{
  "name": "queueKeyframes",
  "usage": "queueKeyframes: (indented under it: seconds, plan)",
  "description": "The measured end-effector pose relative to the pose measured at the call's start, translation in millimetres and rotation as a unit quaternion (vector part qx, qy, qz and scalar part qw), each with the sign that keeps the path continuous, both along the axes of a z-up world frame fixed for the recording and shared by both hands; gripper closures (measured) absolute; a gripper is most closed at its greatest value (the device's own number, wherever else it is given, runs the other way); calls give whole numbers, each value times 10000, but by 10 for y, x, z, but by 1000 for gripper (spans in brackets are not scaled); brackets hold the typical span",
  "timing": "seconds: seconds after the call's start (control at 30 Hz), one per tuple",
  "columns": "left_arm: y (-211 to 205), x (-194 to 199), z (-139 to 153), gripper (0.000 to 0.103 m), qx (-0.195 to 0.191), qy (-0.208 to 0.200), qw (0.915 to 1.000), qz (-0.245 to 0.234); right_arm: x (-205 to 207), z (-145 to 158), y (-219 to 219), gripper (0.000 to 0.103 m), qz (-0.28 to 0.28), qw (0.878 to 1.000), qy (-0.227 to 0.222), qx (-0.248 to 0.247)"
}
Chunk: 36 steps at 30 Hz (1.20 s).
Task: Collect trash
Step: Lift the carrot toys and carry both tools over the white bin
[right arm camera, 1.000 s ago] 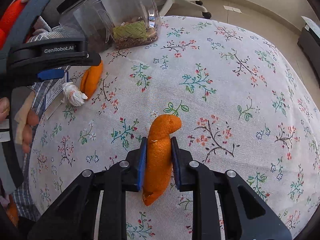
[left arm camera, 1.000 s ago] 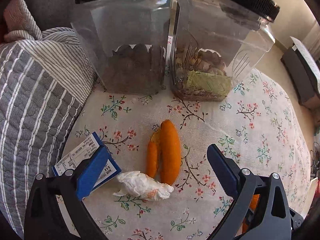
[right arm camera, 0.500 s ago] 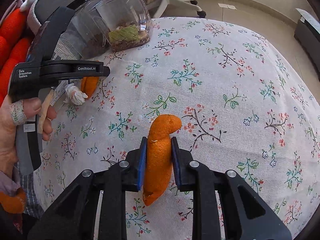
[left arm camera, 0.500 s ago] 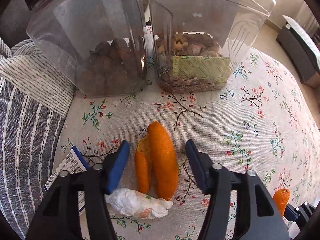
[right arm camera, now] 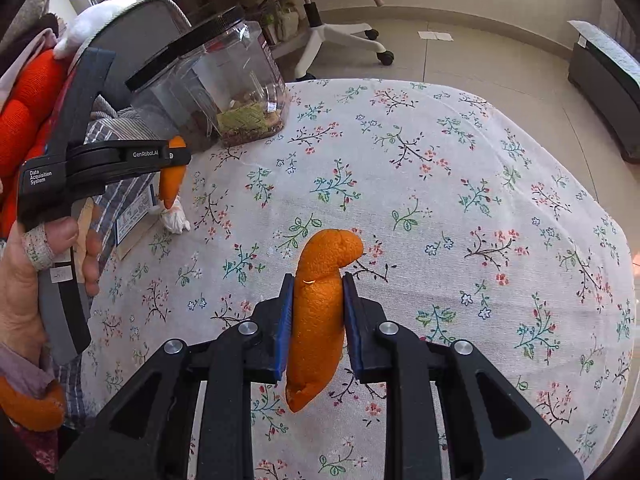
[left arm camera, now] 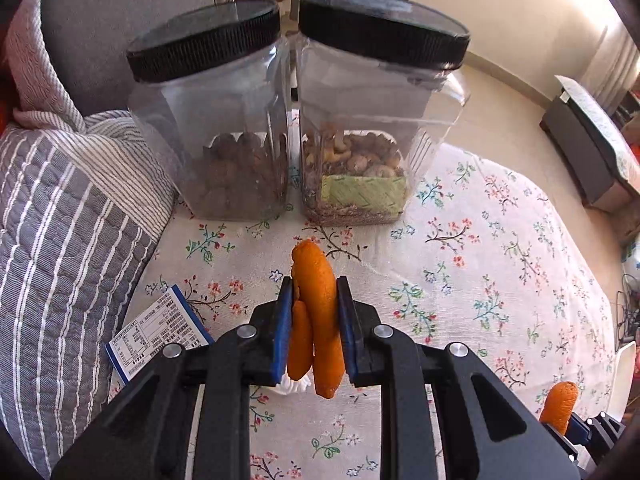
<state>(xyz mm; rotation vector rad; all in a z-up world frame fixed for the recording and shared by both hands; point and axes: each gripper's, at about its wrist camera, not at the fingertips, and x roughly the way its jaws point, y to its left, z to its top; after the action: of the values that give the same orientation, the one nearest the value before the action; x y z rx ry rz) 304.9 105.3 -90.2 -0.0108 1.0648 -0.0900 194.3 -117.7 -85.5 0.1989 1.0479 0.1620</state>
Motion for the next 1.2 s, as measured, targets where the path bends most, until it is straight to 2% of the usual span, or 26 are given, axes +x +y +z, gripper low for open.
queueKeyframes:
  seconds: [0.33, 0.37, 0.57, 0.9, 1.2]
  plan:
    - [-300, -550, 633, 82, -230, -928, 9954, -47, -401, 330, -407, 81, -243, 9989, -405, 30]
    - [-478, -473, 625, 81, -232, -1007, 9946, -68, -448, 363, -465, 81, -281, 9986, -448, 16]
    - [-770, -772, 847, 81, -355, -1415, 9891, -175, -718, 507, -849, 81, -561, 9964, -642, -22]
    - [-1390, -1413, 927, 81, -574, -1768, 9809, -570, -1143, 700, -1485, 81, -1158, 9884, -979, -88]
    - [-2120, -1887, 860, 81, -705, -1626, 9767, -1209, -1593, 847, -2137, 81, -1724, 9776, -1189, -206]
